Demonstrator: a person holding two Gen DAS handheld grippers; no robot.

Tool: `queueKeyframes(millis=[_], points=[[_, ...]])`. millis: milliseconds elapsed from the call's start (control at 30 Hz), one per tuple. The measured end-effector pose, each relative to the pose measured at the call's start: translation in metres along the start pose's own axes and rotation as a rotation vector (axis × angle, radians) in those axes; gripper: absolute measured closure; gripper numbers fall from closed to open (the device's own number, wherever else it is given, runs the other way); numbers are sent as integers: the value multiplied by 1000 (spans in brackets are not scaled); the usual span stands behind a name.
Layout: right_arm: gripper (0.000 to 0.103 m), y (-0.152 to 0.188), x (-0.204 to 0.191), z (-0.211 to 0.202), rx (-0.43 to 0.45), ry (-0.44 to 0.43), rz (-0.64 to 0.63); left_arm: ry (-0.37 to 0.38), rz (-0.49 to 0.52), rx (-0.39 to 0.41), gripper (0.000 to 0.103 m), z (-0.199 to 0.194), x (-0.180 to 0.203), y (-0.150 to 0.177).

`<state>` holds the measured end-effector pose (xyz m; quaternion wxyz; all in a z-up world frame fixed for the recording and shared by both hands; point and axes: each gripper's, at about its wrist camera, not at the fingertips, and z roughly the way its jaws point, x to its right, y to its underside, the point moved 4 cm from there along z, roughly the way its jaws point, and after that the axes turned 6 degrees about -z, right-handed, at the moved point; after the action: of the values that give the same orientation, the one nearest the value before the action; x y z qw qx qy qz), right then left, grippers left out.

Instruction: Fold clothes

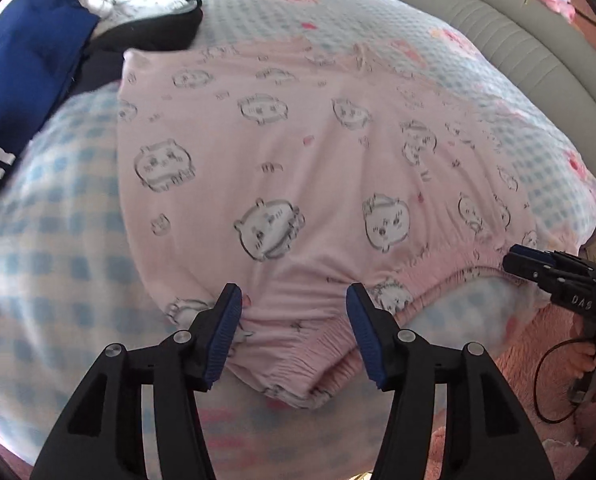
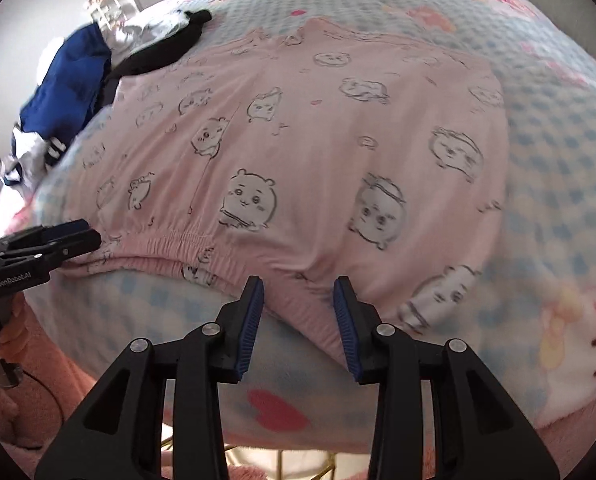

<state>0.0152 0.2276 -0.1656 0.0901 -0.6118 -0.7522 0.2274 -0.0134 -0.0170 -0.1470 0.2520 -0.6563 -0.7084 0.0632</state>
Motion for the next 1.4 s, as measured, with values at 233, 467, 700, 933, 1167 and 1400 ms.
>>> queueKeyframes(millis=[233, 467, 700, 933, 1167, 1400], points=[[65, -87, 17, -49, 127, 17, -46, 20, 56, 126, 49, -2, 36, -96], [65, -185, 52, -16, 108, 88, -51, -25, 160, 97, 62, 70, 90, -193], [65, -240, 64, 58, 31, 36, -66, 78, 150, -29, 68, 154, 114, -241], [65, -267, 61, 131, -37, -6, -56, 50, 223, -59, 68, 189, 121, -241], [71, -267, 70, 153, -31, 92, -51, -45, 150, 29, 72, 180, 98, -244], [70, -275, 68, 135, 56, 46, -54, 82, 154, 76, 83, 161, 107, -246]])
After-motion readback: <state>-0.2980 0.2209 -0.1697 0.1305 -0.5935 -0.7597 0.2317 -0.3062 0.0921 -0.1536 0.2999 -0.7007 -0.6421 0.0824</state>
